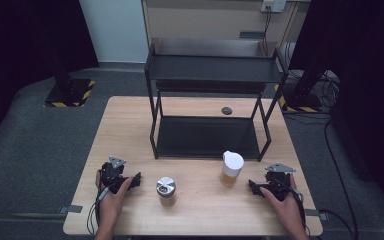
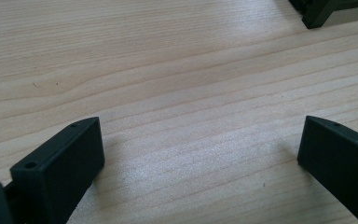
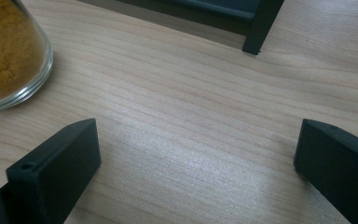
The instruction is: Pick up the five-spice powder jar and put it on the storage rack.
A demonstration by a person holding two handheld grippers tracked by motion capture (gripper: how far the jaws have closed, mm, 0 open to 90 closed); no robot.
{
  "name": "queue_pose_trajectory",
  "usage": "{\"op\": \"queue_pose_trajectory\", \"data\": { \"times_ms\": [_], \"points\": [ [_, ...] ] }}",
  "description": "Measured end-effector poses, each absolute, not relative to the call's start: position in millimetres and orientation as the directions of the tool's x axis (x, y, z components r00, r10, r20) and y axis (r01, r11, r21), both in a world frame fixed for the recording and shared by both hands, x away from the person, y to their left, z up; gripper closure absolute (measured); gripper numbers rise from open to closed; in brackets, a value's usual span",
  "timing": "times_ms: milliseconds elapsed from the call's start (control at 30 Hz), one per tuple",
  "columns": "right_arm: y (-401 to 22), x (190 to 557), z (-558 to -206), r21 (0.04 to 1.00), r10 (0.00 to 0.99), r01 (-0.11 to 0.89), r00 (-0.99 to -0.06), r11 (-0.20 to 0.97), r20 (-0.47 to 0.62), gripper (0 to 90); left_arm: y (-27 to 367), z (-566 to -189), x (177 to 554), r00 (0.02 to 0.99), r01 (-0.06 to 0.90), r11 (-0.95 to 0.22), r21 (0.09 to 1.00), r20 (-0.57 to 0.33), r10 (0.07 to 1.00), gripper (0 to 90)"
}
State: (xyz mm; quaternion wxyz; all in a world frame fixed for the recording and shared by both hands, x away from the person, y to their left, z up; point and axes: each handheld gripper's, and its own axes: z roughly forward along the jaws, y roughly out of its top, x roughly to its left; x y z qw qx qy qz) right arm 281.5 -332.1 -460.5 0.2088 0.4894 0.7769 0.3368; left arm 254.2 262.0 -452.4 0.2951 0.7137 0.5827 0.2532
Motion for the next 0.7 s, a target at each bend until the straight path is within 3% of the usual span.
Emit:
{"op": "queue_pose_trajectory", "data": {
  "times_ms": [700],
  "points": [
    [-332.1, 281.4, -460.5, 0.728, 0.901, 0.620, -0.434, 0.294, 0.005, 1.4, 264.5, -452.0, 252.4, 0.189, 0.676, -0.137, 0.724, 0.009, 0.982, 1.7]
  ]
}}
